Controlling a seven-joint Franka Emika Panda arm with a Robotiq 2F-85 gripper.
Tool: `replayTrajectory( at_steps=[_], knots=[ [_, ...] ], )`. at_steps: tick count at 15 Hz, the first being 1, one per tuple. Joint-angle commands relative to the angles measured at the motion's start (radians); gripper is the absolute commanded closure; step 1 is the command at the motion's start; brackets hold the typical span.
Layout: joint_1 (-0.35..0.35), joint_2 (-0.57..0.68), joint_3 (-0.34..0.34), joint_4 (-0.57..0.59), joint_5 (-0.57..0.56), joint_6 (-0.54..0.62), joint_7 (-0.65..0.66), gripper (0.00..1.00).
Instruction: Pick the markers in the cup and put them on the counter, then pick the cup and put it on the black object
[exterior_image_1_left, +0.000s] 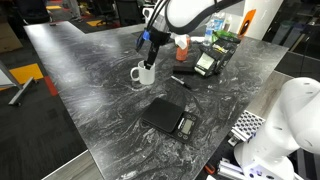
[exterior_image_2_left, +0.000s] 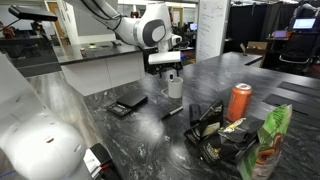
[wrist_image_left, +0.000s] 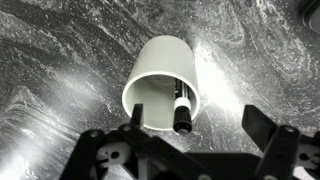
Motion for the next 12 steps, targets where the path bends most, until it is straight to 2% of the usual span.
replayTrajectory(
  at_steps=[1, 3, 12],
  knots=[
    [-0.013, 0.076, 0.011, 0.063, 0.021, -0.005, -0.037, 0.26],
    [-0.017, 0.093, 0.013, 0.076, 0.031, -0.001, -0.044, 0.32],
    [-0.03, 0.13, 0.023, 0.109, 0.033, -0.007, -0.039, 0.98]
  ],
)
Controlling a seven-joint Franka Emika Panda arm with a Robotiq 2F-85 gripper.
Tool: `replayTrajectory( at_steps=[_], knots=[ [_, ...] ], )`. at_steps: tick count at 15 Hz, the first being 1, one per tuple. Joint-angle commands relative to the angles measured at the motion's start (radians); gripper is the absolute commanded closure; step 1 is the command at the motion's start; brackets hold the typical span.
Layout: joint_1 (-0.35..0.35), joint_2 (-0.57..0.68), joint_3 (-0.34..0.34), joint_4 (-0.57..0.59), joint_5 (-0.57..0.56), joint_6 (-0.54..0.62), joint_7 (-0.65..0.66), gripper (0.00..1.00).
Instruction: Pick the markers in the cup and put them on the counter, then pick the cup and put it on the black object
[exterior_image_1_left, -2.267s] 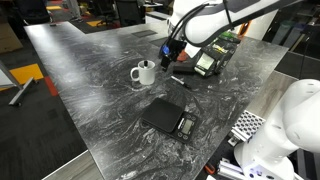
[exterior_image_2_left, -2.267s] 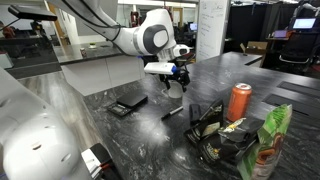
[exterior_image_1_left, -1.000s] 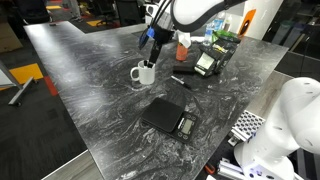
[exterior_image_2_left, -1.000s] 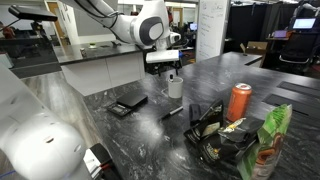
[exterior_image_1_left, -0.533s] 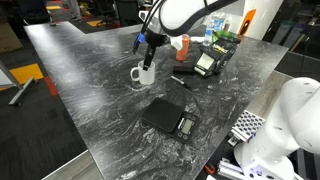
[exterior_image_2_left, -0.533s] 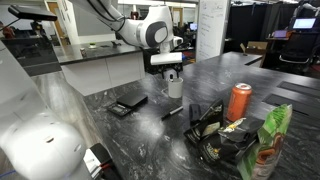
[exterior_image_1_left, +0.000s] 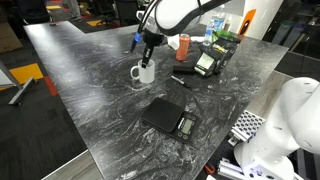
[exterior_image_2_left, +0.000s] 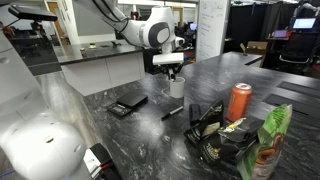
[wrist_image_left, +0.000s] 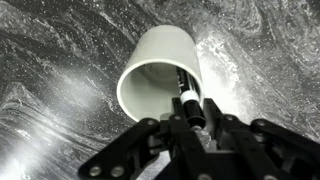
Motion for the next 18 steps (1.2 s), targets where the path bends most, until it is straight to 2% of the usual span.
replayTrajectory(
  at_steps=[1, 3, 7, 14, 16, 18],
  knots=[
    [-0.026, 0.032, 0.019, 0.032, 0.025, -0.004, -0.033, 1.0],
    [-0.027, 0.014, 0.023, 0.028, 0.015, -0.002, -0.021, 0.96],
    [-0.032, -0.043, 0.037, 0.008, -0.036, -0.004, 0.038, 0.96],
    [-0.058, -0.288, 0.06, -0.115, -0.178, 0.078, 0.227, 0.96],
    [-0.104, -0.344, 0.095, -0.135, -0.264, 0.037, 0.351, 0.96],
    [-0.156, -0.371, 0.135, -0.137, -0.345, -0.07, 0.473, 0.96]
  ],
)
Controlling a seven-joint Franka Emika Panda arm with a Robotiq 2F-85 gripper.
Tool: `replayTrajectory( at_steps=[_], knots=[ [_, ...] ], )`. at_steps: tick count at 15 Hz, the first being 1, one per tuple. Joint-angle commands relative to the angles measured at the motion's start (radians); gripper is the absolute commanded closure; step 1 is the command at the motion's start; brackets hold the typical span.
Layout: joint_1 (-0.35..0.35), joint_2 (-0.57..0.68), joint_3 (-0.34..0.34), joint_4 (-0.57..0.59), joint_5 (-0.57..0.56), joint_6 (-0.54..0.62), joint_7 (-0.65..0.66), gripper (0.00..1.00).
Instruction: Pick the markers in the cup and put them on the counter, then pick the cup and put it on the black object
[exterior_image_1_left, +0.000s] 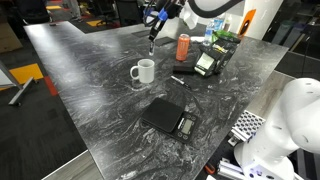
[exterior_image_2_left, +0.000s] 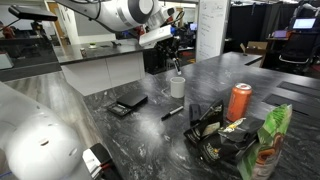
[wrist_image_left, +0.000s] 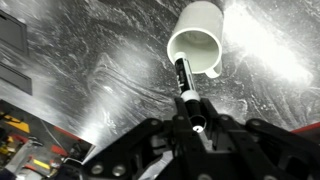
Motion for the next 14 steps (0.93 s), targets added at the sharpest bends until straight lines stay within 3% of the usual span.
replayTrajectory(
  at_steps=[1, 10, 14],
  knots=[
    [-0.093, -0.066, 0.069, -0.045, -0.098, -0.144, 0.161, 0.96],
    [-0.126, 0.014, 0.01, -0.05, -0.051, -0.546, 0.266, 0.96],
    [-0.129, 0.103, -0.033, -0.025, -0.002, -0.616, 0.263, 0.96]
  ],
)
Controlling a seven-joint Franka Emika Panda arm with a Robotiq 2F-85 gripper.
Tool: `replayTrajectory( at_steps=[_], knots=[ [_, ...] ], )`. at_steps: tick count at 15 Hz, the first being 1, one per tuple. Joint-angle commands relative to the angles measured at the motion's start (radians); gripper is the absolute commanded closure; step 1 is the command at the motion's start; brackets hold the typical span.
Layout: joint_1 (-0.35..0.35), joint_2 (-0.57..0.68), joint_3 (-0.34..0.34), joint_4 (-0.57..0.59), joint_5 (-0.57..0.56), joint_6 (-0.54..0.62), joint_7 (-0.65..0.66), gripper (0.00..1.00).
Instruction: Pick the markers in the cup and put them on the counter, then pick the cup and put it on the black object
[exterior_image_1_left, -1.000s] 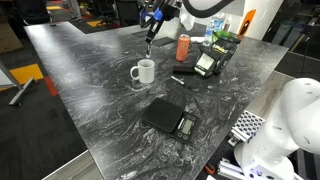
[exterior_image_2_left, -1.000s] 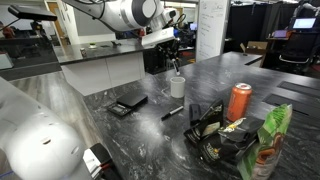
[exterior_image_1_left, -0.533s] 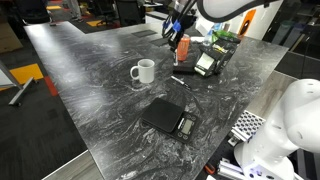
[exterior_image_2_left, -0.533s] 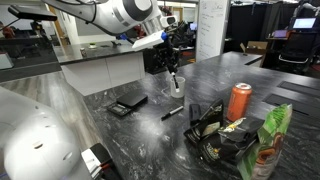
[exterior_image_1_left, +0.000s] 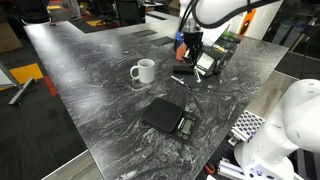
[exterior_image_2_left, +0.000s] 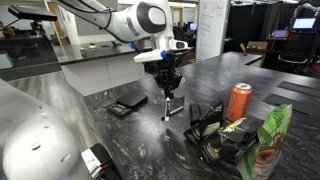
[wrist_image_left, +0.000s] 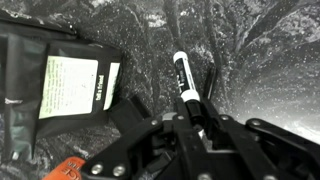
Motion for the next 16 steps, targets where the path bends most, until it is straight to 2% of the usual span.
replayTrajectory(
  at_steps=[1, 11, 12, 13, 14, 16],
  knots=[
    [-0.013, 0.099, -0.028, 0.045, 0.054, -0.049, -0.008, 0.96],
    [-0.013, 0.233, -0.041, 0.114, 0.021, 0.019, 0.008, 0.96],
    [-0.012, 0.238, -0.042, 0.118, 0.023, 0.023, 0.008, 0.82],
    [-0.013, 0.241, -0.042, 0.121, 0.024, 0.029, 0.008, 0.56],
    [-0.012, 0.243, -0.043, 0.12, 0.024, 0.038, 0.009, 0.56],
    [-0.012, 0.239, -0.042, 0.116, 0.021, 0.06, 0.015, 0.7]
  ],
)
